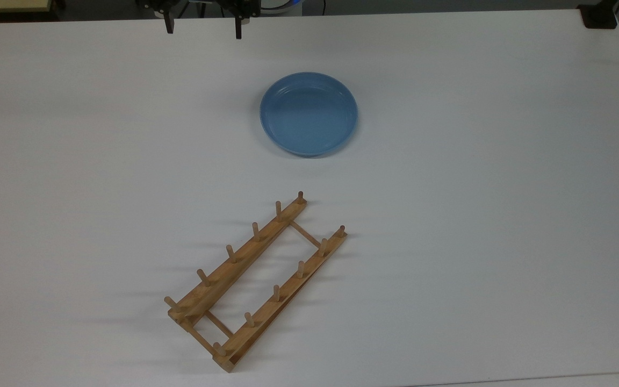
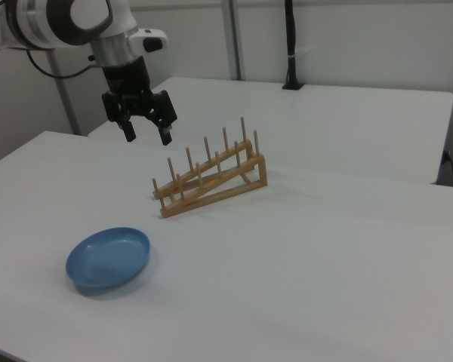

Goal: Place plate in plate rack

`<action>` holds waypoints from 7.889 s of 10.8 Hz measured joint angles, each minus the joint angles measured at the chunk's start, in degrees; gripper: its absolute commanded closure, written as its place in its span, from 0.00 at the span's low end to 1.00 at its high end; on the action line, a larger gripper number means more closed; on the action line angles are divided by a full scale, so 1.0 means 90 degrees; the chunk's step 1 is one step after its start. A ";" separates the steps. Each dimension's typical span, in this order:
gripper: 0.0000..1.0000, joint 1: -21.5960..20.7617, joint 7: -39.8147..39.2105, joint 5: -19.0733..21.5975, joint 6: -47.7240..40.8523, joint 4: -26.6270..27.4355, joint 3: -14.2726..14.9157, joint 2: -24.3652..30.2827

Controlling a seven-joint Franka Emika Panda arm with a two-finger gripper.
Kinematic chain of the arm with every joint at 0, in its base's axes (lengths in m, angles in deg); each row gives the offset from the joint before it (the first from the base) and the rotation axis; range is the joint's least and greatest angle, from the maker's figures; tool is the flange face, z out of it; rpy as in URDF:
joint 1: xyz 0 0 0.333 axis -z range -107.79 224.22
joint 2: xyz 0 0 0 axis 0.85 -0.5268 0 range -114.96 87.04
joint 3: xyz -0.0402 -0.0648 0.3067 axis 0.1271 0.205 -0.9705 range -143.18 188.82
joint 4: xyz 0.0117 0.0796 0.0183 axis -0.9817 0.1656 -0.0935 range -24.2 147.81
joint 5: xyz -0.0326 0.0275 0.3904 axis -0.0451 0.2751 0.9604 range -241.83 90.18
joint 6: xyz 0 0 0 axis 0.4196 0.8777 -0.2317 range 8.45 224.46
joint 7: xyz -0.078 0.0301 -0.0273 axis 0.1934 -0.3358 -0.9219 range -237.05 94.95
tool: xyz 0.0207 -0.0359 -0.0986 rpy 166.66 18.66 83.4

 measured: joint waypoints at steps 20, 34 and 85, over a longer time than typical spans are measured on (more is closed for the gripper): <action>0.00 0.0057 -0.1295 0.0000 0.0000 0.0223 0.0002 -0.0112; 0.69 -0.0493 -0.2601 0.0003 0.1487 0.1961 -0.0096 -0.1652; 0.84 -0.0579 0.2993 -0.4052 0.4931 -0.0438 0.0049 -0.2351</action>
